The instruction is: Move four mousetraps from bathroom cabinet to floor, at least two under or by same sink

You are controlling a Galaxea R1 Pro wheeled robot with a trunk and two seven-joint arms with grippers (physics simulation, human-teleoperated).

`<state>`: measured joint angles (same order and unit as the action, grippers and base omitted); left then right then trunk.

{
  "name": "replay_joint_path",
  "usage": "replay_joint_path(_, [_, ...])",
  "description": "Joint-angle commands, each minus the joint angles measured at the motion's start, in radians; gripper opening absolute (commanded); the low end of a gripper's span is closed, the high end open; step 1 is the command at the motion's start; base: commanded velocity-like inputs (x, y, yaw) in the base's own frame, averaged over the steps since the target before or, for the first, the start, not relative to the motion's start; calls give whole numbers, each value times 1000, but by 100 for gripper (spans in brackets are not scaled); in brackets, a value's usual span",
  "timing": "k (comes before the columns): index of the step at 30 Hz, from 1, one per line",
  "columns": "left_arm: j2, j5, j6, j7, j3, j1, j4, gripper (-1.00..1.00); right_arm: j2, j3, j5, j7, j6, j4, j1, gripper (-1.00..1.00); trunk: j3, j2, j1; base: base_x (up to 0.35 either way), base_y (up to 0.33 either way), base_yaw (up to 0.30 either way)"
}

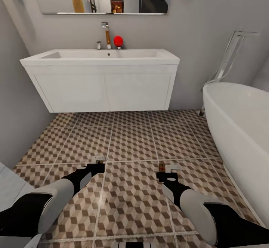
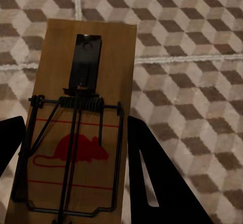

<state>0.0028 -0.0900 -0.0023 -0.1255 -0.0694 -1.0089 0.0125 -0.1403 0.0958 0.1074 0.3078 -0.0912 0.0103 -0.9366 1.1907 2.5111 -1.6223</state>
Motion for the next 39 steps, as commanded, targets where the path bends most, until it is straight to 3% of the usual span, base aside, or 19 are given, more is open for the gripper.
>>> replay_joint_path(1, [0, -6, 0, -3, -7, 0, 0, -100, 0, 8, 8, 4, -4, 1, -1, -100, 2, 0, 0, 0, 0, 0])
replay_joint_path(15, [0, -7, 0, -3, -7, 0, 0, -100, 1, 8, 8, 2, -5, 0, -1, -100, 24, 0, 0, 0, 0, 0])
replay_joint_path(39, [0, -5, 0, -3, -7, 0, 0, -100, 1, 12, 6, 2, -4, 0, -1, -100, 36, 0, 0, 0, 0, 0])
